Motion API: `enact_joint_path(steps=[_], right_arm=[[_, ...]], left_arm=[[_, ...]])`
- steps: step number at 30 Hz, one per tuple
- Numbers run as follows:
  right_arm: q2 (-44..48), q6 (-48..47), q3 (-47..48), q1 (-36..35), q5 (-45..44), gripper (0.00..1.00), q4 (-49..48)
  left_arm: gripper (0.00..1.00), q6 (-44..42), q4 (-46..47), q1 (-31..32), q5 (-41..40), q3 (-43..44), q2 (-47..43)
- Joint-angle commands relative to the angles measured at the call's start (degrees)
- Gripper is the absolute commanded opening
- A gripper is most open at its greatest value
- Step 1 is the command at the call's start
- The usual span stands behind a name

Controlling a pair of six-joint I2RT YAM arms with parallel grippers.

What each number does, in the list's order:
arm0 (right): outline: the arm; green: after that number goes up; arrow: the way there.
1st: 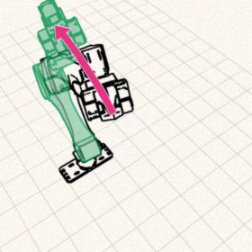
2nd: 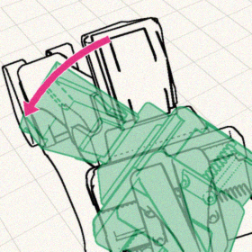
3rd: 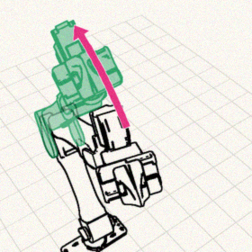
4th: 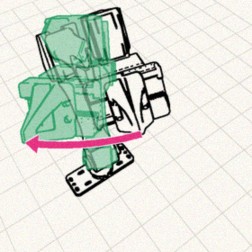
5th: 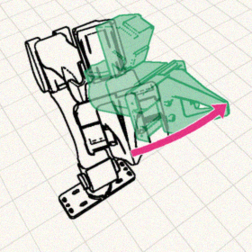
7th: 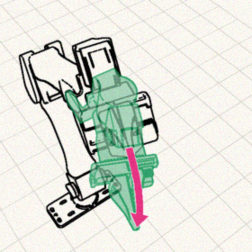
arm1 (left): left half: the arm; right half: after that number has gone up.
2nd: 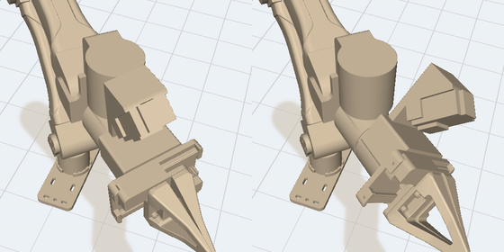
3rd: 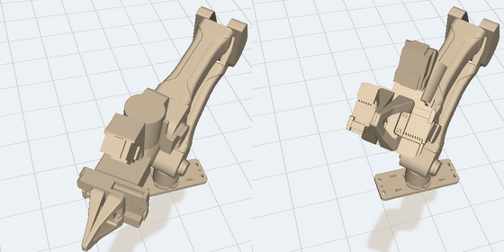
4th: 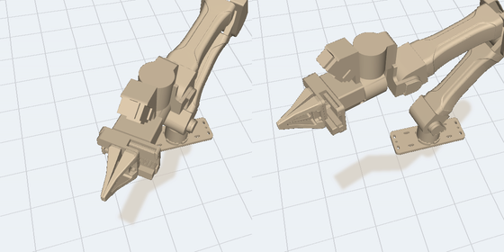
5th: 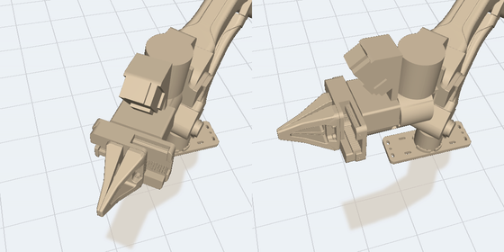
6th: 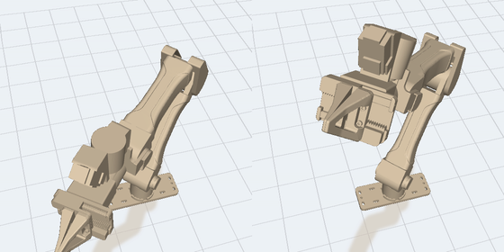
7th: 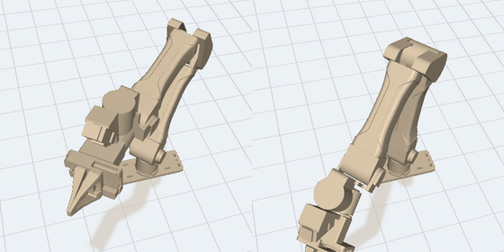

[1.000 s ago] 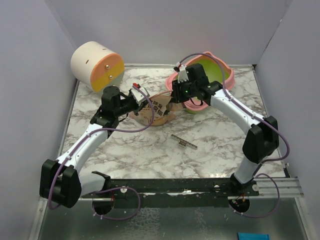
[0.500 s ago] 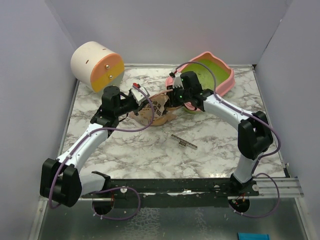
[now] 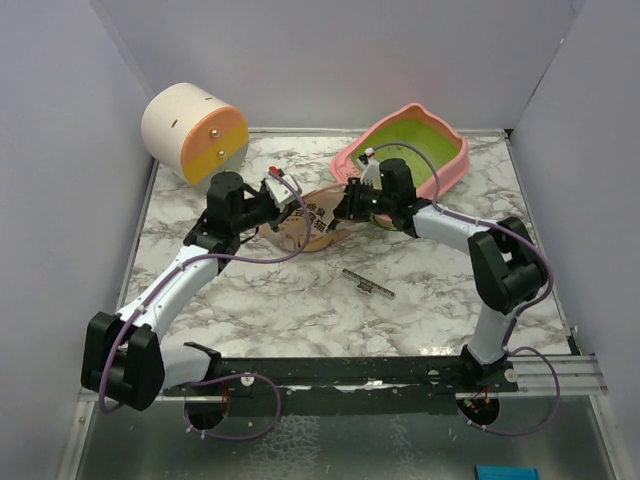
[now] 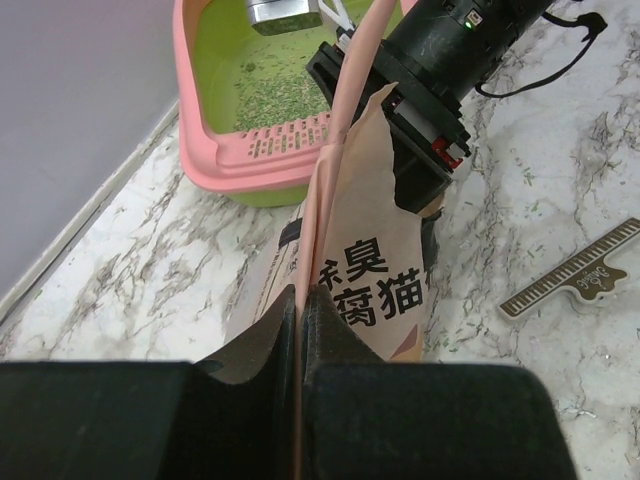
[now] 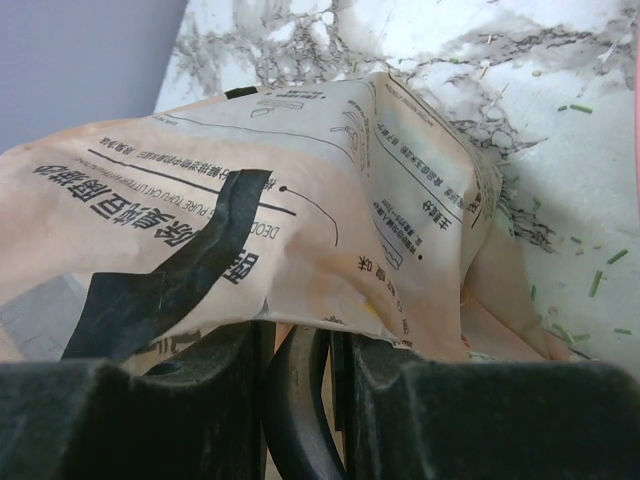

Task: Fill the litter box with clean litter

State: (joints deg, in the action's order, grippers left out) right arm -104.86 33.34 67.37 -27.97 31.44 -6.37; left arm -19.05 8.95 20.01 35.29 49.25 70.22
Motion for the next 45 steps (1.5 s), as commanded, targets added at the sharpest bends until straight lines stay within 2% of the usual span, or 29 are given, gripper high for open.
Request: enact_joint_path(steps=[1, 7, 11, 20, 25, 32, 45], right_arm=[[-0.05, 10.84, -5.85, 3.53, 10.88, 0.01, -13.77], [-0.38, 21.88, -10.53, 7.01, 17.40, 0.01, -30.70], [-0.04, 27.15, -13.67, 9.42, 19.22, 0.01, -37.47], [6.96, 29.89, -19.64, 17.71, 20.98, 0.01, -37.41], [12.00, 26.11, -20.74, 22.22, 21.26, 0.01, -29.48], [17.51, 25.89, -24.08, 27.67, 22.22, 0.01, -25.27], [21.52, 28.05, -28.01, 35.53, 26.24, 0.01, -21.57]], left_arm=[[0.00, -0.67, 0.98, 0.13, 0.54, 0.32, 0.14], [0.00, -0.92, 0.90, 0.18, 0.10, 0.11, -0.33], [0.00, -1.19, 0.79, 0.16, 0.01, 0.05, -0.77], [0.00, -1.48, 0.62, 0.06, -0.66, 0.06, -1.41], [0.00, -0.92, 1.16, 0.06, -0.90, -0.11, -1.57], [0.00, -0.06, 1.80, 0.07, -0.79, -0.11, -1.62], [0.00, 0.29, 2.09, 0.05, -0.92, -0.21, -1.61]])
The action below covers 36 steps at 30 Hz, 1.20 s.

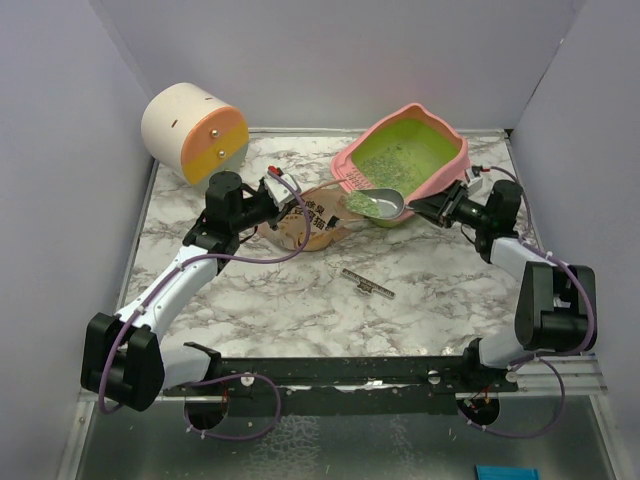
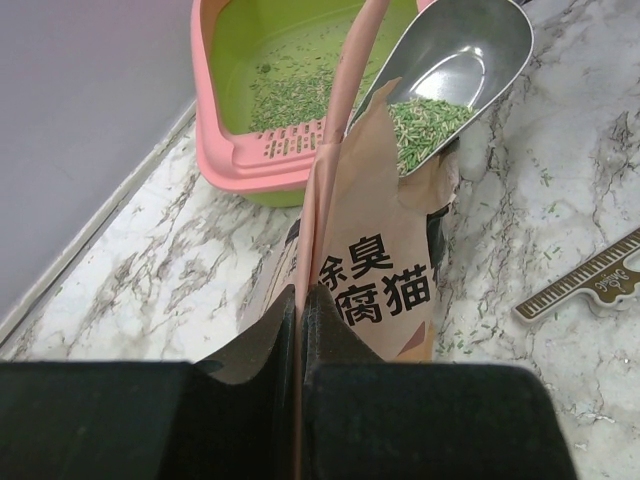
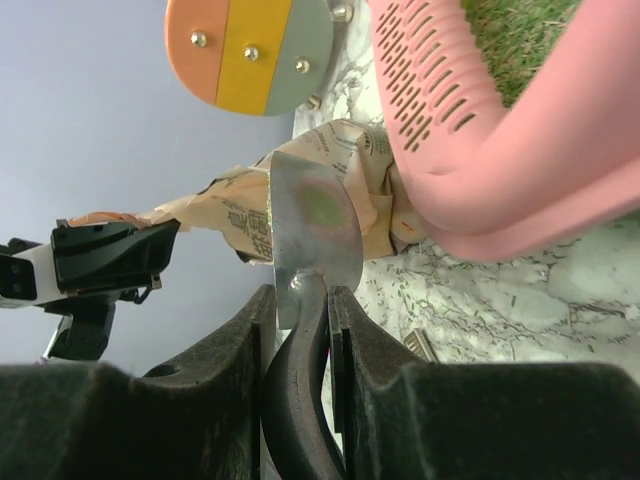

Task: Fill the litter box with clean litter

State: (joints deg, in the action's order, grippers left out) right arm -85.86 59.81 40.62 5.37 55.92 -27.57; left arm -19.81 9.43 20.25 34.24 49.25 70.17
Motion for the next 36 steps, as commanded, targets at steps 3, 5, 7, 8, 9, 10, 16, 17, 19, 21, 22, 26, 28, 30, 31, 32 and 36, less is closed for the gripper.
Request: enact_joint_path(steps=[3, 5, 7, 8, 9, 10, 16, 17, 19, 21, 22, 26, 28, 30, 31, 32, 36], right_arm=[[3.45, 3.64, -2.48, 4.10, 2.28, 0.01, -2.24], [4.14, 5.11, -2.88, 5.39, 2.74, 0.01, -3.51], [4.58, 6.59, -2.60, 6.65, 3.39, 0.01, -4.63], [4.78, 7.45, -2.38, 7.28, 3.48, 0.01, -5.14], [4.96, 8.24, -2.05, 7.82, 3.49, 0.01, -5.39], [5.04, 8.94, -1.75, 8.38, 3.45, 0.01, -5.78], [3.84, 10.99, 3.09, 9.64, 1.40, 0.01, -6.77], [3.33, 10.61, 4.65, 9.66, 1.31, 0.01, -6.38], [2.63, 8.52, 8.24, 9.66, 0.56, 0.01, -3.39], [2.36, 5.13, 11.91, 9.66, -1.44, 0.01, 1.09], [2.21, 3.33, 13.68, 9.66, -2.59, 0.01, 3.61], [2.69, -2.65, 18.41, 9.66, -7.80, 0.01, 10.83], [3.36, -5.26, 20.06, 9.62, -10.70, 0.01, 13.95], [3.88, -7.89, 21.77, 9.66, -13.98, 0.01, 16.37], [4.01, -8.82, 22.31, 9.66, -15.34, 0.01, 17.31], [4.10, -9.67, 22.90, 9.66, -17.01, 0.01, 17.91], [3.69, -13.90, 25.70, 9.62, -22.96, 0.01, 20.70]], left_arm=[[0.00, 1.07, 1.69, -0.16, 0.07, -0.21, -1.47], [0.00, 1.07, 1.61, -0.13, 0.12, -0.21, -1.40], [0.00, 1.05, 1.67, -0.14, 0.13, -0.22, -1.29], [0.00, 1.12, 1.65, -0.19, 0.13, -0.21, -1.27], [0.00, 1.26, 1.65, -0.21, 0.13, -0.21, -1.27], [0.00, 1.19, 1.59, -0.15, 0.13, -0.21, -1.27], [0.00, 1.11, 1.56, -0.20, 0.35, -0.10, -1.18], [0.00, 1.15, 1.56, -0.21, 0.31, -0.12, -1.24], [0.00, 1.13, 1.68, -0.16, 0.30, -0.07, -1.27], [0.00, 1.27, 1.73, -0.21, 0.43, -0.21, -1.18], [0.00, 1.33, 1.73, -0.17, 0.52, -0.15, -1.11], [0.00, 1.44, 1.73, -0.21, 0.74, -0.12, -0.79], [0.00, 1.49, 1.83, -0.16, 0.87, -0.11, -0.66], [0.00, 1.97, 2.13, -0.16, 1.10, 0.00, -0.40], [0.00, 2.07, 2.09, -0.17, 1.29, 0.09, -0.20], [0.00, 2.25, 2.08, -0.20, 1.47, 0.12, -0.11], [0.00, 2.13, 2.13, -0.17, 1.40, 0.08, 0.05]])
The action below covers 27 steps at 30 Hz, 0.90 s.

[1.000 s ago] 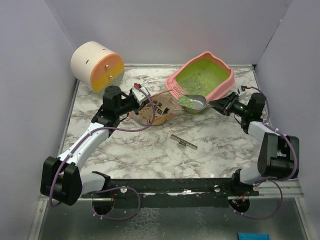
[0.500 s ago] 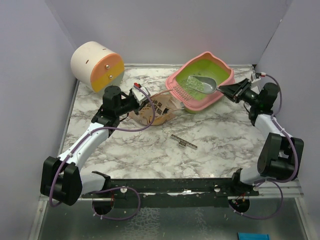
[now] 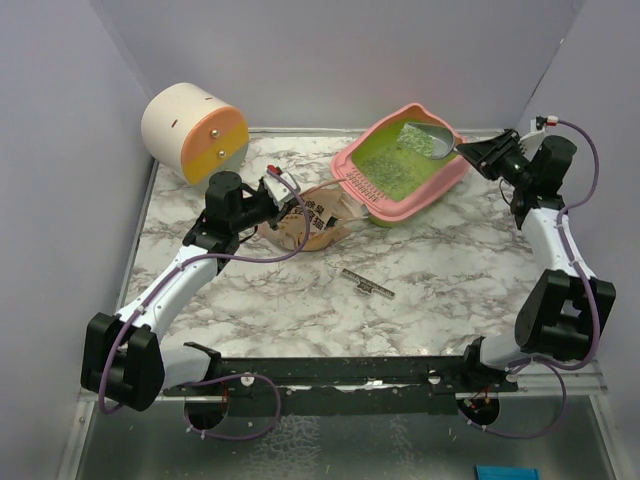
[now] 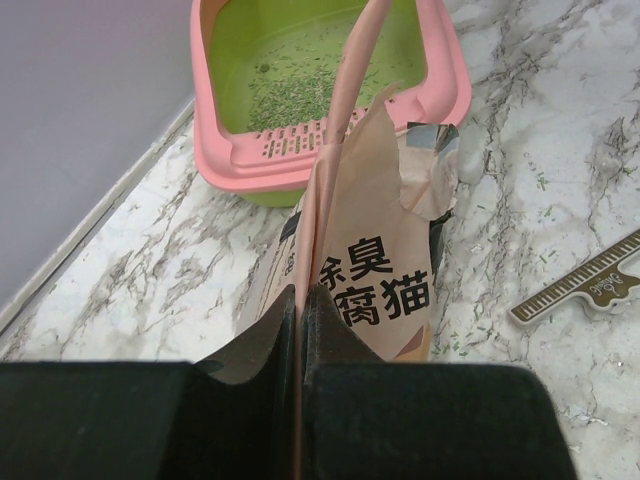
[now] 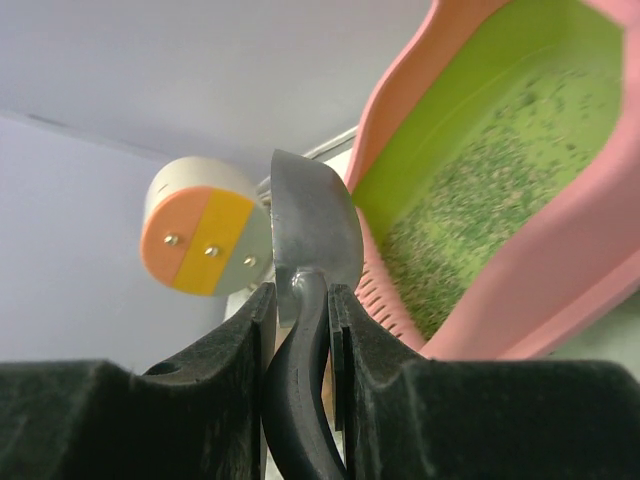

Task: Fill the litter box with clean litter

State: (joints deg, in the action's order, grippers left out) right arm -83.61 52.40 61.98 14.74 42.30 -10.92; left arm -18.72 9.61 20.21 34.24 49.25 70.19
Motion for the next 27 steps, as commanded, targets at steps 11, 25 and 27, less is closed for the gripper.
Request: enact_joint_path(steps=[11, 25, 27], right_arm=[[3.93, -19.56, 10.13, -2.88, -23.79, 0.01, 13.27], [3.30, -35.01, 17.61, -10.42, -36.44, 0.01, 16.44], [3.28, -37.08, 18.51, -11.63, -38.96, 0.01, 16.97]], left_arm=[[0.00, 1.24, 1.65, -0.09, 1.78, 0.32, 0.86], [0.00, 1.32, 1.40, -0.10, 2.82, 0.45, 0.82], [0.00, 1.40, 1.38, -0.15, 2.86, 0.51, 0.78]])
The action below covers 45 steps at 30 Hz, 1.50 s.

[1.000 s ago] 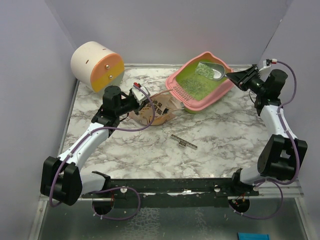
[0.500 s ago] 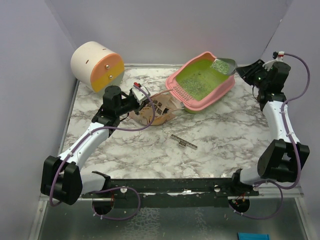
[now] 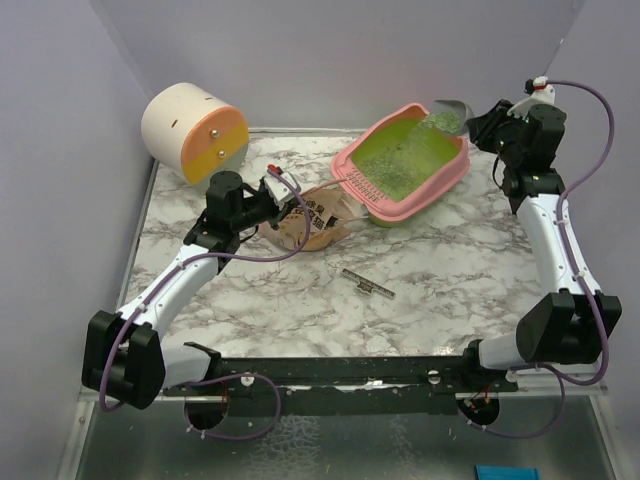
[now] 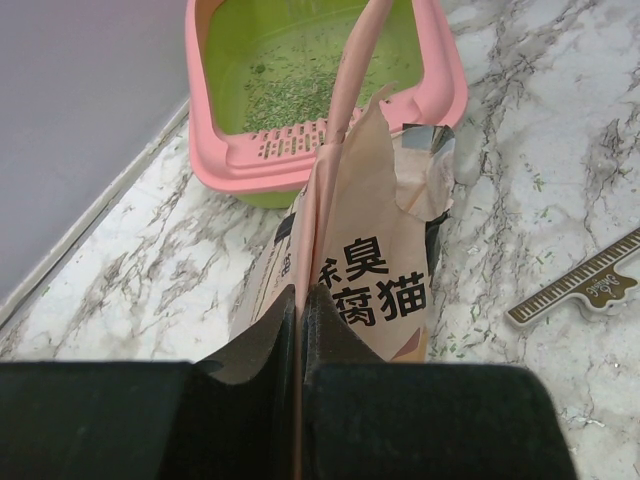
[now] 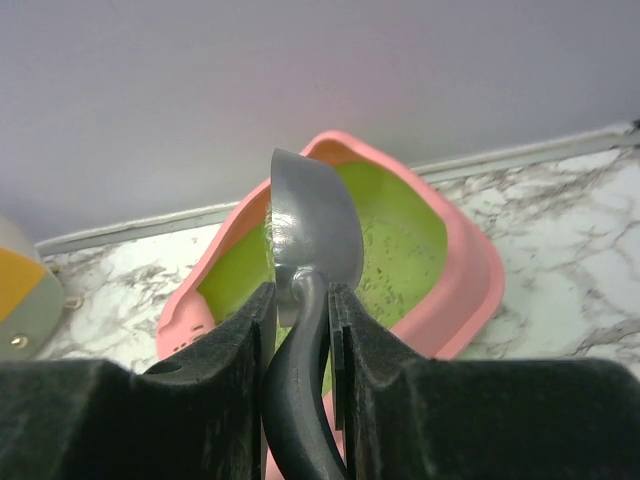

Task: Fill the litter box with clean litter

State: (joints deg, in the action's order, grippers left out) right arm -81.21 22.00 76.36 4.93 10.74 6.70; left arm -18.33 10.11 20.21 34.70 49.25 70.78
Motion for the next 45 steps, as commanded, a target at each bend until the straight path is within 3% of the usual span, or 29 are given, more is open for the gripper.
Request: enact_joint_path(steps=[1, 13, 25, 27, 37, 41, 45], right_arm=[[1.02, -7.91, 4.30, -2.57, -8.68, 0.01, -0.68], [-0.09, -24.93, 3.57, -15.83, -30.23, 0.01, -6.60], [-3.64, -43.27, 1.70, -27.30, -45.77, 0.01, -14.99], [-3.30, -41.43, 2.91, -27.97, -44.26, 0.01, -11.83], [-0.51, -20.76, 16.16, -27.98, -19.06, 0.01, 19.45], [0.72, -16.06, 17.14, -28.04, -7.90, 0.01, 28.53], [3.49, -13.82, 13.60, -28.03, 0.44, 0.01, 30.75]], left_arm=[[0.00, 1.08, 0.88, -0.17, 2.46, 0.56, 0.15], [0.00, 1.05, 1.01, -0.07, 2.92, 0.32, -0.30], [0.00, 1.06, 0.88, 0.00, 3.44, 0.36, -0.21], [0.00, 1.01, 0.84, -0.03, 3.36, 0.32, -0.37], [0.00, 0.91, 0.50, -0.04, 2.96, 0.54, -0.56], [0.00, 1.17, 0.39, -0.08, 2.61, 0.74, -0.14], [0.00, 1.70, 0.33, -0.02, 2.84, 1.10, 0.53]])
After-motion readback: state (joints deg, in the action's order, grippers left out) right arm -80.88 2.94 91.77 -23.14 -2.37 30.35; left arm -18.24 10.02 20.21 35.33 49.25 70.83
